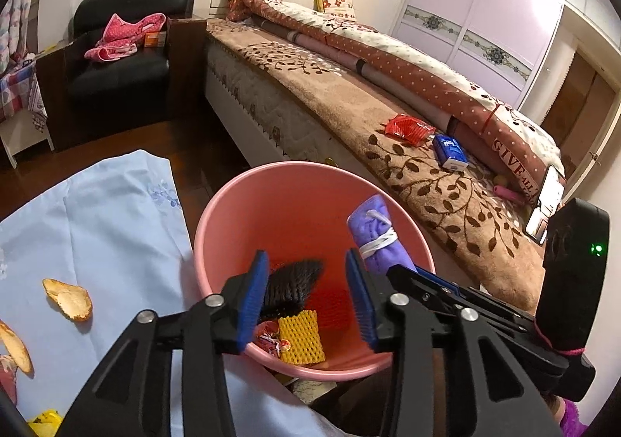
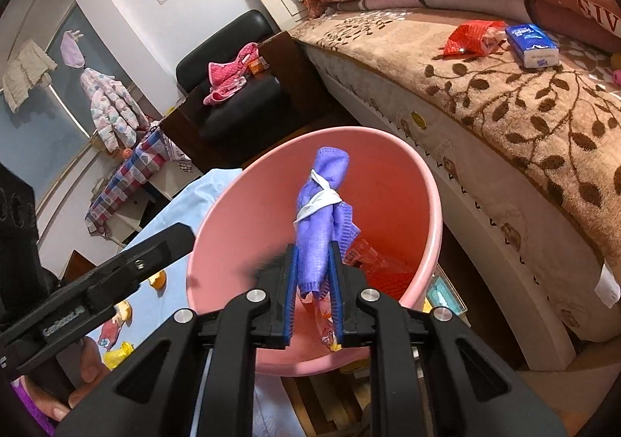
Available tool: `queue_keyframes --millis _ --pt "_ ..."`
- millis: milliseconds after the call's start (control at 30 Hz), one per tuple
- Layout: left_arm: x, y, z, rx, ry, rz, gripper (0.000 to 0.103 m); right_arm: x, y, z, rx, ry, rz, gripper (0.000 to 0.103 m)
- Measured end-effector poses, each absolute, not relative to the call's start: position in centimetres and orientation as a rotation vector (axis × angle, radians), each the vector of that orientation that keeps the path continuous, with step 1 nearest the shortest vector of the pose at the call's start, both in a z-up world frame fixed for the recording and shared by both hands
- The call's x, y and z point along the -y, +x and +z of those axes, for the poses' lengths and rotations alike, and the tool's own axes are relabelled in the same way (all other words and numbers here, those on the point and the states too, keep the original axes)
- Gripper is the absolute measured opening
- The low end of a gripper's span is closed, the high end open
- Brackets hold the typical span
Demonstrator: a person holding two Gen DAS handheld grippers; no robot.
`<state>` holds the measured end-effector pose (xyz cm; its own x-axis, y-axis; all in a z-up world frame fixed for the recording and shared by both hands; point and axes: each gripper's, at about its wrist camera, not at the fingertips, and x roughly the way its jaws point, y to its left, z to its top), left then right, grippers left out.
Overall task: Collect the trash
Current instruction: 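Carry both items over the pink bucket and open both tools to drop them, then move both open tools back over the remaining trash on the table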
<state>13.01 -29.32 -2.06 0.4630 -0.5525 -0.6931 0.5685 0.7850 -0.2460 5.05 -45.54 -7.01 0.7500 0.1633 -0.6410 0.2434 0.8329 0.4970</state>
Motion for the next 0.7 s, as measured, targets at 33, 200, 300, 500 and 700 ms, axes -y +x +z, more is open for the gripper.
queue_keyframes --millis 33,200,300,500,700 --pt "29.2 12.9 -2.0 -0.842 0.019 -0.689 0.042 45.5 5.1 -7.0 -0.733 0.602 -0.051 0.016" --pt "28.7 12.6 -1.6 -0.839 0.006 -0.691 0.043 45.6 5.2 -7.1 -0.743 0.609 -0.058 0.017" --pt "28.2 12.3 -1.5 -0.838 0.003 -0.69 0.043 45.5 5.2 -7.0 -0.741 0.605 -0.053 0.018" --pt "26.8 11.6 -1.0 -0.827 -0.01 -0.676 0.043 44.4 5.0 -6.2 -0.731 0.579 -0.026 0.027" --pt "24.5 10.8 -0.6 -0.811 -0.019 -0.643 0.043 42.6 4.9 -5.3 -0.731 0.546 0.008 0.028"
